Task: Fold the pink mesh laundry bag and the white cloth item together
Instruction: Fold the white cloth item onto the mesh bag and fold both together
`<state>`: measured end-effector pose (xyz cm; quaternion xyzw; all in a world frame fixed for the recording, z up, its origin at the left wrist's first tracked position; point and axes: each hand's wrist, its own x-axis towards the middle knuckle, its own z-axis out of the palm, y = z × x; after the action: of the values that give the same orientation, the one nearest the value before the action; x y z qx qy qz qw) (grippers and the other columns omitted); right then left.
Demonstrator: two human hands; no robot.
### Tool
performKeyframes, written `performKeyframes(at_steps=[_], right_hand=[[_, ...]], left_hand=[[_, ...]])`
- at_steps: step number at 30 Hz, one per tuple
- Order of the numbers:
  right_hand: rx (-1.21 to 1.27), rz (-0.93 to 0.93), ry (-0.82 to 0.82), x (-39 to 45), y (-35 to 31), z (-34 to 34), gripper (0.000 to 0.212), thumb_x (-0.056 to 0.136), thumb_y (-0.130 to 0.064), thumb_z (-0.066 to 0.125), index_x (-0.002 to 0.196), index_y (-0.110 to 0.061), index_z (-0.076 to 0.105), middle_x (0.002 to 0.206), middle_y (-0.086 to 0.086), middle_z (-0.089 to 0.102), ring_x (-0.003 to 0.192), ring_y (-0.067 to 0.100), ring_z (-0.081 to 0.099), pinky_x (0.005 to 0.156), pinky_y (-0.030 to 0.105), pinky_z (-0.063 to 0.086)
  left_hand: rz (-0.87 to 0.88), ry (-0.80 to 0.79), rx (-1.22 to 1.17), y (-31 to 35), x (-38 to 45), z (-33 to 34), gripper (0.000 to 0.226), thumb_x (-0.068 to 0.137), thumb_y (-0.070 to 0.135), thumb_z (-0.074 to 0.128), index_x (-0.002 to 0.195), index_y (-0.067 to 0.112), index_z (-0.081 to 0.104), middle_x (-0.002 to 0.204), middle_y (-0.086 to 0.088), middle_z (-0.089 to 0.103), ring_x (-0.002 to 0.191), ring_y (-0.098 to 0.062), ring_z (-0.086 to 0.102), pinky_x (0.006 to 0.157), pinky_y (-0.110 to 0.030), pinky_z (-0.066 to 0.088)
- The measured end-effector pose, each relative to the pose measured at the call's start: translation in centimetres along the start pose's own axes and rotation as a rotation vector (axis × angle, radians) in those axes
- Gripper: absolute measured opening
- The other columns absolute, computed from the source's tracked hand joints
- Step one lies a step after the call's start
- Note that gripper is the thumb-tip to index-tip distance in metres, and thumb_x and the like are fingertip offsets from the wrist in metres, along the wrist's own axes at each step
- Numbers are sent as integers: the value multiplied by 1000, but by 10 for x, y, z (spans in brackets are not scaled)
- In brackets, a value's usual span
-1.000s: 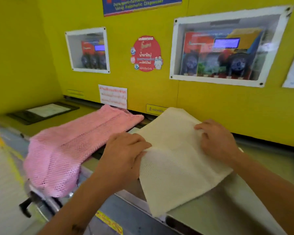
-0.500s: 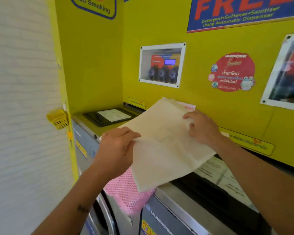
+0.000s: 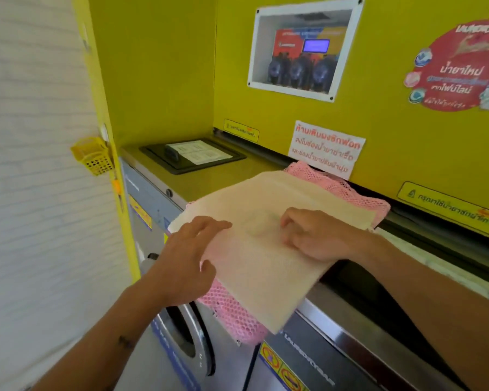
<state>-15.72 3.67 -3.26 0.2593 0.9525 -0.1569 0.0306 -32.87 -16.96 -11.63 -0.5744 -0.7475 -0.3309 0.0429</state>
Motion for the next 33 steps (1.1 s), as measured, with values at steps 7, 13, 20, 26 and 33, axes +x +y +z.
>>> performKeyframes(at_steps=[7, 13, 20, 26, 33], right_hand=[[-12, -175, 168, -54, -60, 11, 22, 90, -35, 53, 111, -33, 49, 117, -11, 50, 105, 15, 50, 91, 39, 44], [-537, -211, 54, -79, -89, 64, 86, 74, -56, 61, 142, -19, 24, 143, 13, 19, 130, 36, 24, 100, 54, 33], [-745, -64, 184, -54, -65, 104, 84, 68, -40, 79, 142, -17, 47, 139, 26, 44, 117, 42, 48, 82, 54, 47], [-752, -136, 353, -57, -70, 95, 51, 68, -15, 40, 117, -13, 55, 124, 20, 54, 98, 39, 55, 71, 46, 44], [-485, -192, 225, -79, -70, 48, 40, 79, -28, 67, 116, -25, 52, 102, -3, 63, 82, 26, 66, 64, 36, 51]], left_hand=[[39, -139, 247, -15, -30, 27, 114, 75, 25, 68, 151, 39, -16, 161, -4, -17, 149, -27, -6, 120, -50, 3], [95, -168, 446, -34, -27, 47, 136, 62, 48, 79, 152, 26, -21, 159, -19, -27, 146, -35, -26, 116, -63, -1], [11, 6, 321, -31, -13, 76, 112, 64, 43, 57, 155, 23, -3, 160, -29, -2, 148, -46, -2, 110, -71, 18], [35, 194, 151, -32, -14, 71, 87, 70, 39, 64, 147, 30, 24, 156, -21, 18, 146, -40, 19, 111, -65, 24], [189, 234, 123, -12, -9, 37, 59, 69, 37, 76, 124, 31, 54, 135, 2, 58, 126, -18, 53, 106, -62, 34]])
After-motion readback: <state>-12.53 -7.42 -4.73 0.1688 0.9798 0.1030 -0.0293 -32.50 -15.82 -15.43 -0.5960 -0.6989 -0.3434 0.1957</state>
